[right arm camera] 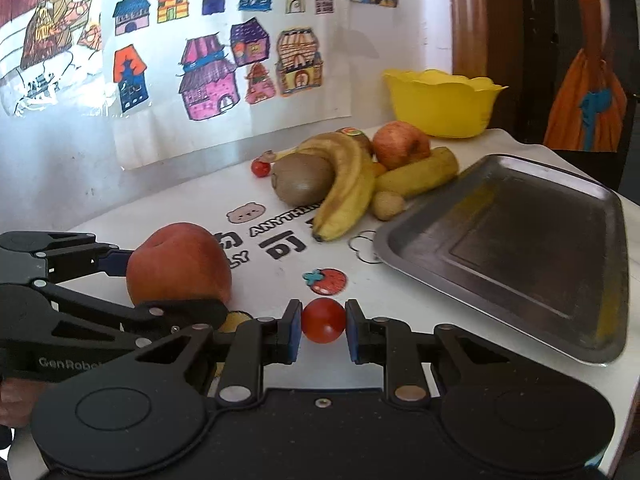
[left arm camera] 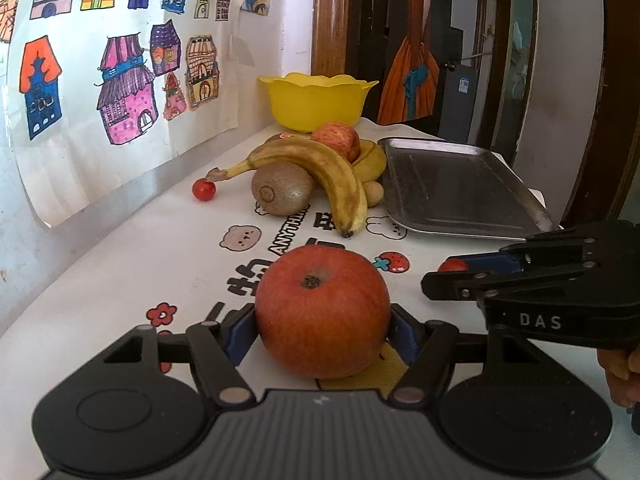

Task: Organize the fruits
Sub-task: 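Carry the apple with the left tool to the steel tray while the right releases the tomato there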

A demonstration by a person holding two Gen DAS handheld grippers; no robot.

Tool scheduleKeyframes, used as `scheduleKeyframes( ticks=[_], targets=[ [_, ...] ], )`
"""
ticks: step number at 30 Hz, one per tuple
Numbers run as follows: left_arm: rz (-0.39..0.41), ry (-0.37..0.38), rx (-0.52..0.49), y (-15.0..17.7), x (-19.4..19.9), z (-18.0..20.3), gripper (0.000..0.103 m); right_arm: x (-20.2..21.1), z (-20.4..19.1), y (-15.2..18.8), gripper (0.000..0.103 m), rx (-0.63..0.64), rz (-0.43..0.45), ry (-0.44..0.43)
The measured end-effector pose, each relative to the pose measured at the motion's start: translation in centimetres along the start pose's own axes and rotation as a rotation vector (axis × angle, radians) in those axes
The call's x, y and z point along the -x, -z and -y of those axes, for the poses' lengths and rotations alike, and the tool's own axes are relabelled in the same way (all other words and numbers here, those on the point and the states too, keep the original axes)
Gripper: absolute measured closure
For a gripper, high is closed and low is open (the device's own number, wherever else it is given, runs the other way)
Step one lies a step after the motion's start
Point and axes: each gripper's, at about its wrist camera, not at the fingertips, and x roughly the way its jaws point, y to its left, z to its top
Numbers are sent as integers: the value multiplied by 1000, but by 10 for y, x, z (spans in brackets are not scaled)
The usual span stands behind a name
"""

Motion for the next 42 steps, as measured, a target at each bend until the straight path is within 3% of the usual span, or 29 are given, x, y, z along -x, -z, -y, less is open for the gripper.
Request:
scheduleKeyframes(
  ticks=[13,20,30,42],
  targets=[
    [48,11,-34,-36,-14,34,30,26,48,-2,79,-75,117,58],
    [78,24,-22,-62,-45,54,30,25,89,-14,79,-118,170,118],
    [53,89,-18,-93,-100,73,30,2,150,-30,79,-207,155,133],
    [11,82,-74,-91,-127,91,30,-25,169,-32,79,-194,57,191]
  ],
)
